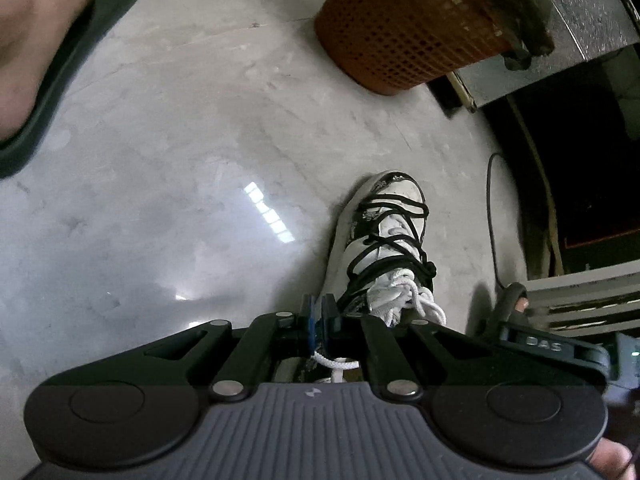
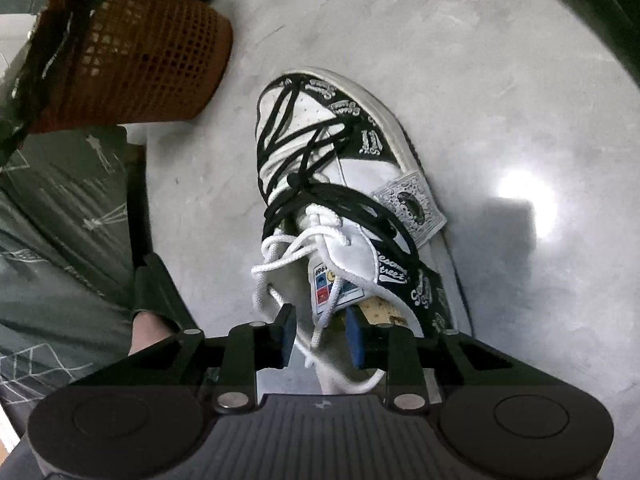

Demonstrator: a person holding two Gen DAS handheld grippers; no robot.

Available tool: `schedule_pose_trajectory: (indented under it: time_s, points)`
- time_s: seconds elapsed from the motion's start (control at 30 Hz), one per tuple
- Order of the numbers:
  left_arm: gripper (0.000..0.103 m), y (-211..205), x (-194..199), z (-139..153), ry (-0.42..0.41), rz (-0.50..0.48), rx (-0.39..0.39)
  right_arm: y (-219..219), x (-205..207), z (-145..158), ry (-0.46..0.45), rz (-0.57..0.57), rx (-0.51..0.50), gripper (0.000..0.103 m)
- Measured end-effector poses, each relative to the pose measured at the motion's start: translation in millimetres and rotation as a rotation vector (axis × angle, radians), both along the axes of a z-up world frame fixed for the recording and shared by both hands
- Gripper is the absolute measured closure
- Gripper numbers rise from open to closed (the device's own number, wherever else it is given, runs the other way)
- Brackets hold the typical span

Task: Lace up shoes with both hands
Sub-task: 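Grasp the white lace at the tongue with the left gripper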

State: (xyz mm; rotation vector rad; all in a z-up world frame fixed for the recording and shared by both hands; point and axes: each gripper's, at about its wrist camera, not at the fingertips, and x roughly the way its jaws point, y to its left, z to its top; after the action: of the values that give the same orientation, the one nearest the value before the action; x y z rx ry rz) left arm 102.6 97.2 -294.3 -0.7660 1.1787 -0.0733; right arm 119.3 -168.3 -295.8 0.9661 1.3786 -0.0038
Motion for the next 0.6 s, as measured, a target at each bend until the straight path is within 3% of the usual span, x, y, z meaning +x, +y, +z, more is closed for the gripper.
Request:
schedule_pose_trajectory:
  time_s: [0.27, 0.33, 0.47, 0.6]
  points:
    - [0.096, -7.3, 0.0, 0.5, -0.022, -0.024, -0.066, 2.0, -6.0, 0.1, -0.048, -0.006, -0.039, 0.084]
    - [0.094, -10.1, 1.2, 1.2, -0.029, -0.030, -0.078, 0.9, -5.9, 8.7, -0.072, 0.003, -0.060, 0.084]
    - [0.076, -15.8, 2.5, 3.5, -0.040, -0.039, -0.101, -5.7, -4.1, 19.9, -0.081, -0.003, -0.070, 0.086]
    - [0.076, -20.2, 3.3, 3.1, -0.034, -0.048, -0.114, -15.7, -3.6, 27.9, -0.105, -0.016, -0.079, 0.092]
